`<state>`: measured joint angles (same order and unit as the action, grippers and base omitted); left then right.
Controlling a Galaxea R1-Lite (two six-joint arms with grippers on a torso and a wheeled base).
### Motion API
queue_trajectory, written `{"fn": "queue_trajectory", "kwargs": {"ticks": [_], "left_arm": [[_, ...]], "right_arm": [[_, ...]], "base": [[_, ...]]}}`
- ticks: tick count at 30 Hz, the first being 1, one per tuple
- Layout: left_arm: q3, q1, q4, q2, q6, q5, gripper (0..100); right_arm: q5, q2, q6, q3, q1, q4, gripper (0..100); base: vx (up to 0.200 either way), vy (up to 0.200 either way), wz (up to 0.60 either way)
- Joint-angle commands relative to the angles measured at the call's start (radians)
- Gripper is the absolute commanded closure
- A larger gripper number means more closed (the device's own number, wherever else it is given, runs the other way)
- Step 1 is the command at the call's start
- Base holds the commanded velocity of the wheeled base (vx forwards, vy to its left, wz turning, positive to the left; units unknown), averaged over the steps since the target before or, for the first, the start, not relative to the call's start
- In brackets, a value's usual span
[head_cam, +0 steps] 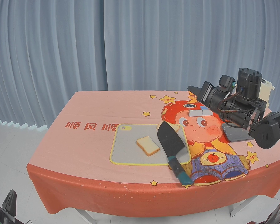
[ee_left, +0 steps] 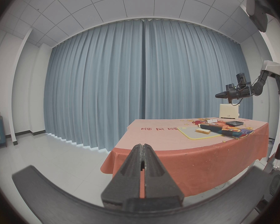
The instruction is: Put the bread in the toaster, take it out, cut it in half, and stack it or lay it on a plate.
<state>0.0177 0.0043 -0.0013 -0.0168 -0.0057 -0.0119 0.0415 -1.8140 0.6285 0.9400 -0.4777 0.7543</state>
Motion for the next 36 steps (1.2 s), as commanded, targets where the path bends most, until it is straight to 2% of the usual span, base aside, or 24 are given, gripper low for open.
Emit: {"fn": "queue_trajectory", "kwargs": {"ticks": [1,6,10,14,15,17,18,20,21,22,24,26,27,28,32,36], "left_arm": [[-0.018,0.000,0.000,-0.002,0.000,0.000,100],[-0.018,0.000,0.000,-0.002,0.000,-0.002,100],[-0.018,0.000,0.000,-0.002,0.000,0.000,100],[-0.018,0.000,0.000,-0.002,0.000,0.000,100],[-0.018,0.000,0.000,-0.002,0.000,0.000,100],[-0.018,0.000,0.000,-0.002,0.000,0.000,100],[-0.018,0.000,0.000,-0.002,0.000,0.000,100],[-0.018,0.000,0.000,-0.002,0.000,0.000,100],[-0.018,0.000,0.000,-0.002,0.000,0.000,100],[-0.018,0.000,0.000,-0.002,0.000,0.000,100],[-0.018,0.000,0.000,-0.002,0.000,0.000,100],[-0.018,0.000,0.000,-0.002,0.000,0.000,100],[-0.018,0.000,0.000,-0.002,0.000,0.000,100],[-0.018,0.000,0.000,-0.002,0.000,0.000,100],[-0.018,0.000,0.000,-0.002,0.000,0.000,100],[-0.018,0.000,0.000,-0.002,0.000,0.000,100]], "right_arm": [[-0.002,-0.025,0.000,0.000,-0.004,0.000,100],[-0.011,-0.033,-0.003,-0.004,-0.013,0.000,100],[-0.045,-0.041,-0.009,-0.009,-0.035,-0.001,100],[-0.058,-0.039,-0.012,-0.030,-0.067,-0.001,100],[-0.071,-0.037,-0.013,-0.040,-0.081,-0.001,0],[-0.086,-0.036,-0.013,-0.044,-0.095,-0.001,0],[-0.129,-0.031,-0.020,-0.056,-0.108,-0.003,0],[-0.167,-0.013,-0.073,-0.079,-0.124,-0.013,0],[-0.170,-0.011,-0.081,-0.083,-0.125,-0.015,0],[-0.176,0.012,-0.181,-0.112,-0.128,-0.023,0],[-0.178,0.021,-0.286,-0.133,-0.128,-0.049,0],[-0.178,0.027,-0.365,-0.142,-0.130,-0.119,0],[-0.180,0.028,-0.374,-0.144,-0.131,-0.133,0],[-0.181,0.044,-0.412,-0.158,-0.144,-0.219,0],[-0.183,0.067,-0.428,-0.190,-0.190,-0.343,0],[-0.184,0.076,-0.437,-0.231,-0.228,-0.365,0]], "base": [[0.000,0.000,0.00],[0.000,0.000,0.00],[0.000,0.000,0.00],[0.000,0.000,0.00],[0.000,0.000,0.00],[0.000,0.000,0.00],[0.000,0.000,0.00],[0.000,0.000,0.00],[0.000,0.000,0.00],[0.000,0.000,0.00],[0.000,0.000,0.00],[0.000,0.000,0.00],[0.000,0.000,0.00],[0.000,0.000,0.00],[0.000,0.000,0.00],[0.000,0.000,0.00]]}}
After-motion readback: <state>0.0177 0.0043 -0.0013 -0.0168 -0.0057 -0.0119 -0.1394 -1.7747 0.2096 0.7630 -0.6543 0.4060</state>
